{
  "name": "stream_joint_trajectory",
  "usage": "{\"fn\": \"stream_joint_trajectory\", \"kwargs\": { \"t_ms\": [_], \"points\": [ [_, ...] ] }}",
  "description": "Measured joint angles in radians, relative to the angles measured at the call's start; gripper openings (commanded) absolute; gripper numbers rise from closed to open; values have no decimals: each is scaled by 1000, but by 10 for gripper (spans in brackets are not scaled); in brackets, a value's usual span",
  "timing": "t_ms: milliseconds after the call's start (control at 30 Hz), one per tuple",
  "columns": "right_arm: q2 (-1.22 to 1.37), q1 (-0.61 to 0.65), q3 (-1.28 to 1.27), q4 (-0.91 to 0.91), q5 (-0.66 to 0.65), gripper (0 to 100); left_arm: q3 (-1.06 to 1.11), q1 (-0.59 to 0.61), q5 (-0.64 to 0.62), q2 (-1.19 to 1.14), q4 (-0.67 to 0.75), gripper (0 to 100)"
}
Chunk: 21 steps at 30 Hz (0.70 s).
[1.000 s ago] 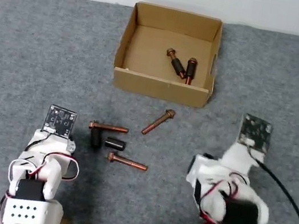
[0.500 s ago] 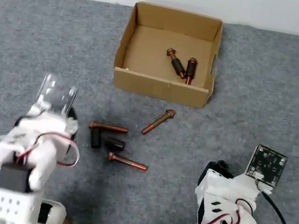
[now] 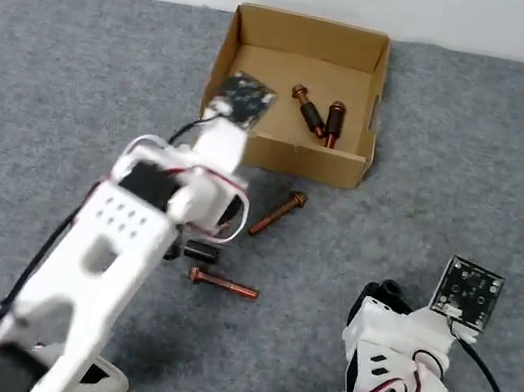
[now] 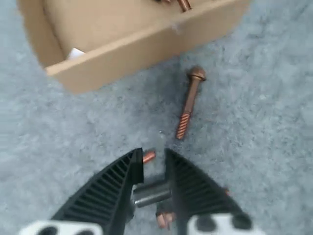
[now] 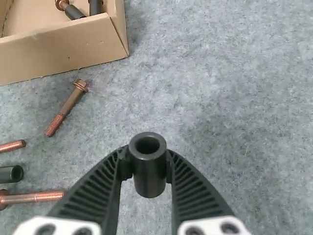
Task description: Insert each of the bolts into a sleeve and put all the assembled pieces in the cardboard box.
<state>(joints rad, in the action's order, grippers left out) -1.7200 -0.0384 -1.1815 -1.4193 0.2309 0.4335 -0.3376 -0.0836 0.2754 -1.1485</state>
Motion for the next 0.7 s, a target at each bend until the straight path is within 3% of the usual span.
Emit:
{"fn": "stream_joint_trajectory", "kwargs": {
  "t_ms": [700],
  "points": [
    [-15,0,-12,8,0,8,-578,-83,0,-769,0,160]
  ]
}}
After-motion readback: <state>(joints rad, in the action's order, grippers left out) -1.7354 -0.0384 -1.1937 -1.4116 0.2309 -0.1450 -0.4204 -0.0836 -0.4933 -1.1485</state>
